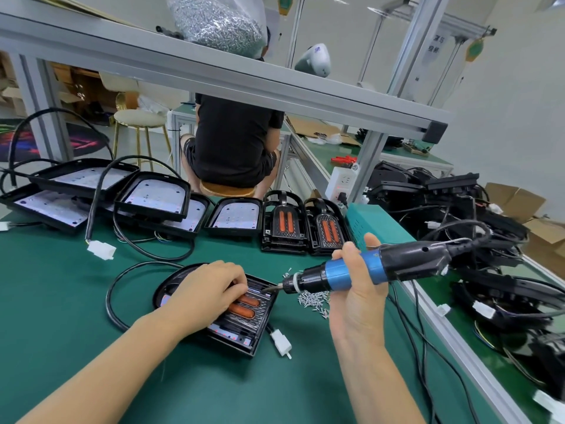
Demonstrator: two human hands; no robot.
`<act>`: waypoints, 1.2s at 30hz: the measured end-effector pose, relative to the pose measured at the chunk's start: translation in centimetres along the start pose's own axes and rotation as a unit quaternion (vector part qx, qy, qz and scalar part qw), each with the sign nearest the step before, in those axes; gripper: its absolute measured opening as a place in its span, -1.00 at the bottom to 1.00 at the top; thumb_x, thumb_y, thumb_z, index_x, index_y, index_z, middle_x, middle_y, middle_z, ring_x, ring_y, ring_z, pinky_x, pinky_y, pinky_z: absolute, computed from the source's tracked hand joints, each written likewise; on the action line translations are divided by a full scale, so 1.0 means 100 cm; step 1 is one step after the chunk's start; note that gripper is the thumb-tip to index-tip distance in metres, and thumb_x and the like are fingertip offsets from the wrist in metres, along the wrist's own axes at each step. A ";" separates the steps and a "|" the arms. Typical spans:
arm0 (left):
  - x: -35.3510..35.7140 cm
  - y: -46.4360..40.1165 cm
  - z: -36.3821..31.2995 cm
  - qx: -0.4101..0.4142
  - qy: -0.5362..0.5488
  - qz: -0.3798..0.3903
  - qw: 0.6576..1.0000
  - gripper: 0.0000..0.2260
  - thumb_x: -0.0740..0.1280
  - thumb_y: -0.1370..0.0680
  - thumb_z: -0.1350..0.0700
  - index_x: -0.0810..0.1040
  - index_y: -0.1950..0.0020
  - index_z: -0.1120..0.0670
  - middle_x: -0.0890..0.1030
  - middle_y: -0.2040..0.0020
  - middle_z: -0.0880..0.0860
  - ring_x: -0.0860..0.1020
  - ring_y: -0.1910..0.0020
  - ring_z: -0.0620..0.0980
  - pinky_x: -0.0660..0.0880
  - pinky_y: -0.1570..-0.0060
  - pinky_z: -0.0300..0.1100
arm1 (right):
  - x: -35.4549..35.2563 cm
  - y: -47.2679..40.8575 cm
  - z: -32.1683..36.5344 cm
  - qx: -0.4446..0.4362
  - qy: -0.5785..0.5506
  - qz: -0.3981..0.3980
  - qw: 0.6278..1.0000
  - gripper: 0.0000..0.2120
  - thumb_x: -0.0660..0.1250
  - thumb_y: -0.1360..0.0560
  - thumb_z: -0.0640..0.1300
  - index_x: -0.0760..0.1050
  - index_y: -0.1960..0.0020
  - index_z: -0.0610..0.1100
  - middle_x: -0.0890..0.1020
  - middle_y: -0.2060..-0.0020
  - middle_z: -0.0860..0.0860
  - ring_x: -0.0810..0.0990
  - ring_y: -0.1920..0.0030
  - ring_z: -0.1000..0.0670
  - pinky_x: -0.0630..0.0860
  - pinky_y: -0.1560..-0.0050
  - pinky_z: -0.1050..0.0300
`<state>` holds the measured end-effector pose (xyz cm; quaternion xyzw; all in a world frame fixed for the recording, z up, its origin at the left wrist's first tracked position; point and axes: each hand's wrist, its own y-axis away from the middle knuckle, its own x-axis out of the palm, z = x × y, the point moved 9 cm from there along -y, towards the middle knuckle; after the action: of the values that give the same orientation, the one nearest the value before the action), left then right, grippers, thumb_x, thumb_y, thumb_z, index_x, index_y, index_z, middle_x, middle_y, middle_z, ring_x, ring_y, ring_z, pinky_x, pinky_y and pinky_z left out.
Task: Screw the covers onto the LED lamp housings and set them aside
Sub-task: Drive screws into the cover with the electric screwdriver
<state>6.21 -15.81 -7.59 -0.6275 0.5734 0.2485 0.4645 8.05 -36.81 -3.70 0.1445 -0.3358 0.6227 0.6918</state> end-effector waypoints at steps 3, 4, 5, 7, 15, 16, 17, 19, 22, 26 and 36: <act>0.003 -0.007 0.004 -0.033 -0.019 0.034 0.999 -0.86 0.26 -0.58 0.03 0.46 0.18 -0.09 0.49 0.25 -0.19 0.42 0.17 -0.14 0.27 0.17 -0.21 | -0.010 0.000 0.009 -0.007 -0.015 -0.021 1.000 -0.58 0.43 -0.33 -0.18 0.45 -0.15 0.02 0.58 0.30 0.12 0.55 0.22 0.09 0.49 -0.02 0.14; 0.004 -0.010 0.006 -0.044 -0.027 0.042 0.998 -0.87 0.25 -0.58 0.02 0.48 0.17 -0.08 0.50 0.24 -0.18 0.44 0.17 -0.12 0.31 0.17 -0.19 | -0.014 0.000 0.013 -0.012 -0.016 -0.026 0.999 -0.60 0.42 -0.34 -0.18 0.45 -0.14 0.01 0.58 0.31 0.13 0.55 0.22 0.08 0.51 0.01 0.17; 0.004 -0.013 0.006 -0.054 -0.034 0.049 0.997 -0.88 0.25 -0.57 0.02 0.49 0.16 -0.07 0.51 0.23 -0.17 0.44 0.16 -0.11 0.33 0.17 -0.18 | -0.016 0.000 0.018 -0.019 -0.017 -0.029 0.999 -0.62 0.42 -0.35 -0.19 0.45 -0.13 0.01 0.58 0.31 0.13 0.54 0.22 0.08 0.53 0.05 0.21; 0.002 -0.017 0.004 -0.067 -0.049 0.052 0.995 -0.88 0.25 -0.58 0.02 0.49 0.15 -0.07 0.51 0.20 -0.16 0.45 0.13 -0.10 0.33 0.14 -0.18 | -0.022 0.000 0.027 -0.035 -0.014 -0.034 0.999 -0.67 0.40 -0.40 -0.21 0.44 -0.12 0.01 0.59 0.32 0.14 0.55 0.20 0.08 0.54 0.09 0.24; -0.020 -0.015 -0.077 0.020 0.006 -0.102 0.995 -0.85 0.25 -0.59 0.05 0.58 0.04 0.06 0.49 0.12 -0.05 0.47 0.10 -0.03 0.39 0.05 -0.11 | -0.049 0.000 0.050 -0.076 -0.004 -0.069 0.995 -0.74 0.33 -0.52 -0.33 0.46 -0.04 0.01 0.50 0.22 0.07 0.54 0.23 0.07 0.49 0.00 0.13; -0.012 -0.014 -0.088 0.027 0.004 -0.087 0.996 -0.83 0.22 -0.61 0.04 0.58 0.00 0.05 0.52 0.08 -0.03 0.49 0.06 -0.01 0.39 0.02 -0.11 | -0.052 0.000 0.053 -0.085 0.001 -0.077 0.993 -0.75 0.33 -0.52 -0.33 0.45 -0.05 0.00 0.51 0.21 0.06 0.54 0.22 0.06 0.49 -0.01 0.11; -0.002 -0.015 -0.097 0.029 -0.003 -0.068 0.997 -0.81 0.19 -0.62 0.02 0.57 -0.04 0.05 0.53 0.03 -0.03 0.50 0.02 0.00 0.39 0.00 -0.12 | -0.055 0.000 0.055 -0.092 0.011 -0.084 0.992 -0.75 0.34 -0.52 -0.33 0.44 -0.07 -0.02 0.52 0.21 0.06 0.54 0.21 0.06 0.50 -0.02 0.10; 0.021 -0.017 -0.108 0.025 -0.038 -0.028 0.999 -0.78 0.14 -0.64 0.01 0.54 -0.08 0.05 0.53 -0.02 -0.02 0.51 -0.02 0.01 0.39 -0.03 -0.11 | -0.060 0.001 0.059 -0.103 0.027 -0.093 0.990 -0.74 0.34 -0.52 -0.33 0.43 -0.09 -0.03 0.55 0.24 0.09 0.55 0.23 0.09 0.53 0.03 0.15; 0.055 -0.020 -0.113 0.007 -0.112 0.029 0.993 -0.82 0.15 -0.63 0.09 0.53 -0.08 0.08 0.54 -0.06 0.02 0.52 -0.04 0.07 0.44 0.02 -0.09 | -0.068 0.003 0.060 -0.102 0.034 -0.104 0.989 -0.75 0.34 -0.52 -0.34 0.45 -0.05 -0.02 0.60 0.31 0.16 0.58 0.25 0.12 0.55 0.13 0.25; 0.085 -0.023 -0.110 -0.008 -0.176 0.066 0.982 -0.83 0.20 -0.60 0.17 0.57 -0.09 0.10 0.55 -0.08 0.06 0.50 -0.06 0.10 0.25 0.10 -0.14 | -0.077 0.005 0.059 -0.098 0.043 -0.112 0.988 -0.73 0.36 -0.50 -0.34 0.47 -0.05 0.00 0.57 0.27 0.10 0.57 0.22 0.09 0.54 0.09 0.21; 0.094 -0.018 -0.102 -0.058 -0.217 0.100 0.969 -0.78 0.26 -0.53 0.25 0.39 0.31 0.07 0.60 0.00 0.06 0.50 -0.02 0.07 0.21 0.06 -0.13 | -0.089 0.006 0.066 -0.094 0.035 -0.118 0.988 -0.72 0.37 -0.49 -0.32 0.48 -0.04 0.02 0.60 0.28 0.13 0.58 0.22 0.11 0.56 0.14 0.27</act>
<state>7.75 -29.36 -10.44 -0.5240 0.5035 0.4565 0.5134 5.57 -47.58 -4.69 0.0955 -0.3489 0.5074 0.7821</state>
